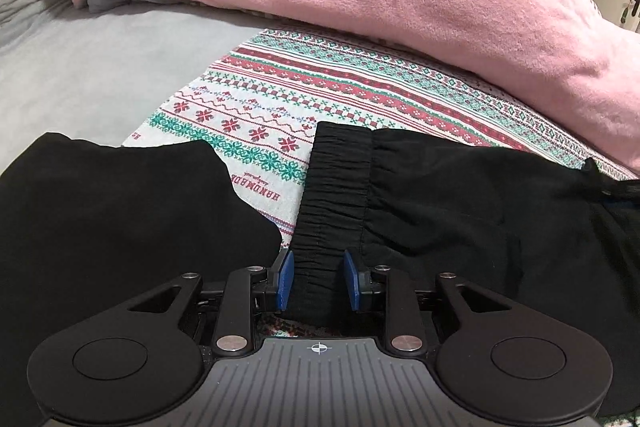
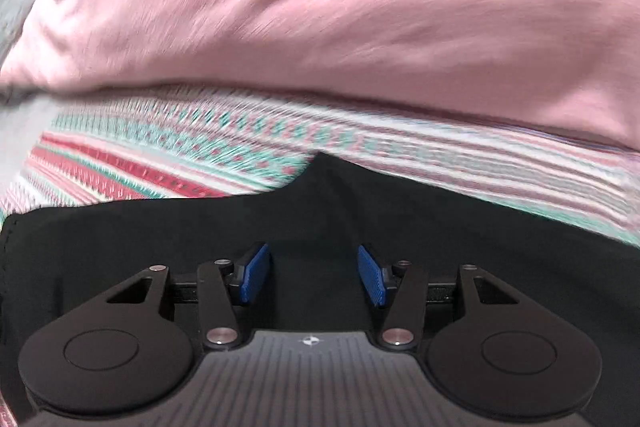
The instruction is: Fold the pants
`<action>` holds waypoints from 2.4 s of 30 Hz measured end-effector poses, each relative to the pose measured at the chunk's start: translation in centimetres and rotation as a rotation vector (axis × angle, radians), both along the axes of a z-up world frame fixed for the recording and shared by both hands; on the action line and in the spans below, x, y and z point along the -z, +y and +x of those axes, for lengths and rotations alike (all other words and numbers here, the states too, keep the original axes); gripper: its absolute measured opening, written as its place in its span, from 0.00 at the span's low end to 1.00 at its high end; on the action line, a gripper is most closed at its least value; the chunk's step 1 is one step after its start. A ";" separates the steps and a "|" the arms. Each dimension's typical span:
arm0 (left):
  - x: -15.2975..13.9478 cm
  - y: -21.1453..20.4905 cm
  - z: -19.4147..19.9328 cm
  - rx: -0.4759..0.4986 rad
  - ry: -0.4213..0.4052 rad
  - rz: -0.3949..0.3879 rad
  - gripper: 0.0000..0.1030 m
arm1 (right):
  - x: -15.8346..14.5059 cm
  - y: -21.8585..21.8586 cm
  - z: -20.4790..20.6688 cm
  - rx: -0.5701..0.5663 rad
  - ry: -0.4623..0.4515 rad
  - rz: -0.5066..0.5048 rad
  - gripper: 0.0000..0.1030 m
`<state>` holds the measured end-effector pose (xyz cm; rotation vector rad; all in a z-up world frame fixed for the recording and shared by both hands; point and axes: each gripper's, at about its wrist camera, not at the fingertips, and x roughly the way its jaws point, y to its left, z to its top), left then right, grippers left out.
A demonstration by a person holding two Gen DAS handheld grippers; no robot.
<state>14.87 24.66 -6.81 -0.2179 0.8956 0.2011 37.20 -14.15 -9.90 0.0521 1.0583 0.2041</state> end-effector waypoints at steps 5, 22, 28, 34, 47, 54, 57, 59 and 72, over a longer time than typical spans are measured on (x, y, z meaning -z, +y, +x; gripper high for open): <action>-0.2 0.0 0.4 0.003 0.002 -0.001 0.25 | 1.1 3.0 2.8 0.011 -0.111 -0.176 0.53; -3.8 -6.1 -1.0 0.225 -0.178 0.083 0.25 | -6.5 -8.8 -16.6 0.130 0.008 0.094 0.58; -1.2 -10.2 0.6 0.309 -0.067 0.066 0.25 | -3.2 -13.1 -20.0 0.211 0.056 0.069 0.55; 1.2 -10.2 1.7 0.267 -0.004 0.142 0.30 | -2.7 -16.9 -20.5 0.209 0.020 0.089 0.56; 1.2 -9.2 1.9 0.229 0.011 0.151 0.30 | -2.6 -35.2 -26.1 0.898 -0.082 -0.419 0.55; -0.7 -10.5 1.8 0.263 -0.063 0.123 0.28 | -7.0 -39.5 -30.8 1.151 -0.336 -0.133 0.55; -0.8 -11.3 2.5 0.293 -0.064 0.093 0.28 | -6.8 -38.6 -28.1 1.027 -0.333 -0.123 0.55; -0.5 -11.8 3.1 0.311 -0.053 0.088 0.28 | -6.2 -38.1 -25.3 0.965 -0.314 -0.131 0.55; 1.8 -13.2 6.0 0.389 -0.011 0.160 0.28 | -2.8 -44.8 -17.7 0.823 -0.268 -0.229 0.39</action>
